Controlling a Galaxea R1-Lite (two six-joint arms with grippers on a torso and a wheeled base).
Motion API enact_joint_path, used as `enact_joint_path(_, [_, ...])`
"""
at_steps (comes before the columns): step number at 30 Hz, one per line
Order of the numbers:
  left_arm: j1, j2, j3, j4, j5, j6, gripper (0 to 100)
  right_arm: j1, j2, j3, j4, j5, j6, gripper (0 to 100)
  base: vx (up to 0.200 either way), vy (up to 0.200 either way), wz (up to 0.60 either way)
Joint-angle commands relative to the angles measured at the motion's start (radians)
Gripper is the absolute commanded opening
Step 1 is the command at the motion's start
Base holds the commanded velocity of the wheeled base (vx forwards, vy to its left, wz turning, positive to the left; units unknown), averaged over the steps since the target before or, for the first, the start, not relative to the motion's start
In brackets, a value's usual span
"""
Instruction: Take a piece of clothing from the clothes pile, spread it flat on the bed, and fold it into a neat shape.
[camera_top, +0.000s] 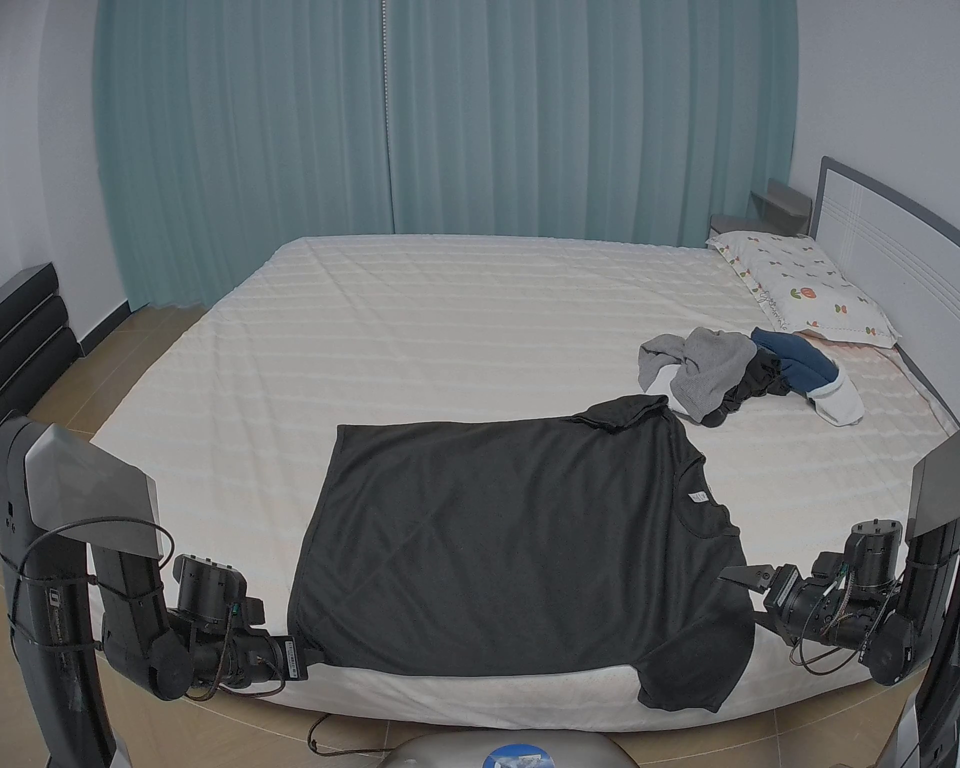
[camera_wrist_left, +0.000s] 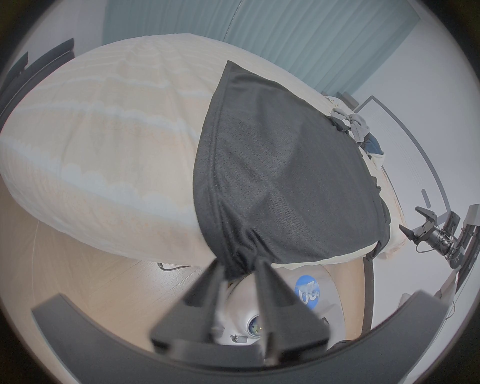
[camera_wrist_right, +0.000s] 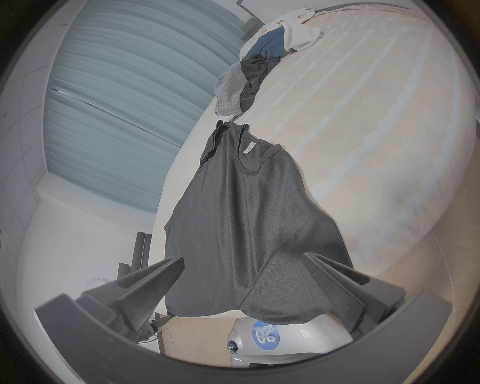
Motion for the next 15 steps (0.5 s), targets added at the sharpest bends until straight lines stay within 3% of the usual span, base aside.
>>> enact_joint_path(1, [0.013, -0.003, 0.017, -0.009, 0.0, 0.0, 0, -0.001, 0.001, 0.004, -0.012, -0.001, 0.0, 100, 0.0, 0.0, 0.0])
enact_joint_path(10, [0.018, 0.005, 0.072, -0.124, -0.001, -0.008, 0, -0.004, -0.016, 0.016, -0.012, -0.007, -0.008, 100, 0.0, 0.0, 0.0])
enact_joint_path(15, [0.019, 0.0, 0.101, -0.158, 0.0, -0.008, 0, -0.042, -0.039, 0.018, 0.014, -0.01, -0.063, 100, 0.0, 0.0, 0.0])
